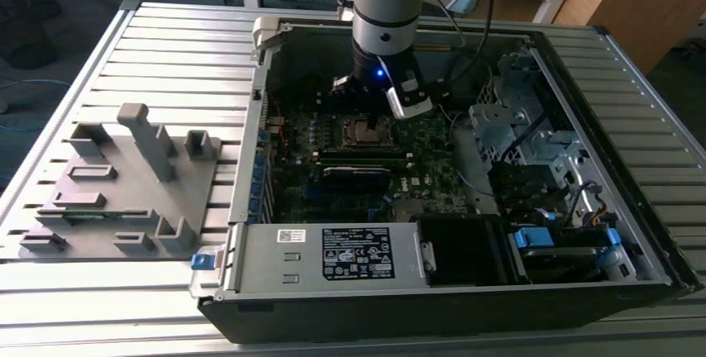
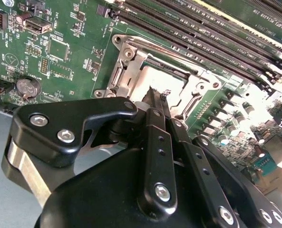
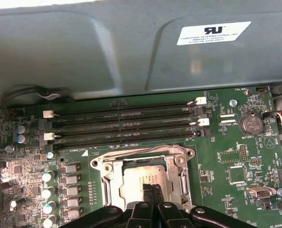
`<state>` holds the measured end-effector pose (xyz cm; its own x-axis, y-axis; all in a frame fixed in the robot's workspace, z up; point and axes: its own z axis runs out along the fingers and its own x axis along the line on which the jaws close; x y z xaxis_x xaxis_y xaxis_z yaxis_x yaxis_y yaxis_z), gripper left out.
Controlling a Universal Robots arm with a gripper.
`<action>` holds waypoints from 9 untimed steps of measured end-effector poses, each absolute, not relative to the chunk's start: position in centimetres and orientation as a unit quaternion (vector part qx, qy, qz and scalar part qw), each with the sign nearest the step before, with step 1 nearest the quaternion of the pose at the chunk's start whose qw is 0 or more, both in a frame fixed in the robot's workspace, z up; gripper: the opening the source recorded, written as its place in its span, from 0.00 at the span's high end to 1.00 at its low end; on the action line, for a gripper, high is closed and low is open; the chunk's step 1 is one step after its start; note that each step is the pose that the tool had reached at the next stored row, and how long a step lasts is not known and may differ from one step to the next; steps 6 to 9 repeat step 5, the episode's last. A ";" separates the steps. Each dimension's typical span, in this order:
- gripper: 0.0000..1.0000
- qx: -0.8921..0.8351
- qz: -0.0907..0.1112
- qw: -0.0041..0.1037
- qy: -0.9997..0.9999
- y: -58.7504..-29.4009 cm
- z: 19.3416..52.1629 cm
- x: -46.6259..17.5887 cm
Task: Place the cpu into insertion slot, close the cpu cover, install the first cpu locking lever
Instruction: 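Install the first cpu locking lever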
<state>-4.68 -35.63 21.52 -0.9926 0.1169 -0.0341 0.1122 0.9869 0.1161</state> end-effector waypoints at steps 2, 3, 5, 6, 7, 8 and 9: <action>0.90 0.057 0.057 0.020 0.997 -35.6 21.5 -4.7; 0.90 0.057 0.057 0.020 0.997 -35.6 21.5 -4.7; 0.90 0.057 0.057 0.020 0.997 -35.6 21.5 -4.7; 0.90 0.057 0.057 0.020 0.997 -35.6 21.5 -4.7; 0.90 0.057 0.057 0.020 0.997 -35.6 21.5 -4.7; 0.90 0.057 0.057 0.020 0.997 -35.6 21.5 -4.7; 0.90 0.057 0.057 0.020 0.997 -35.6 21.5 -4.7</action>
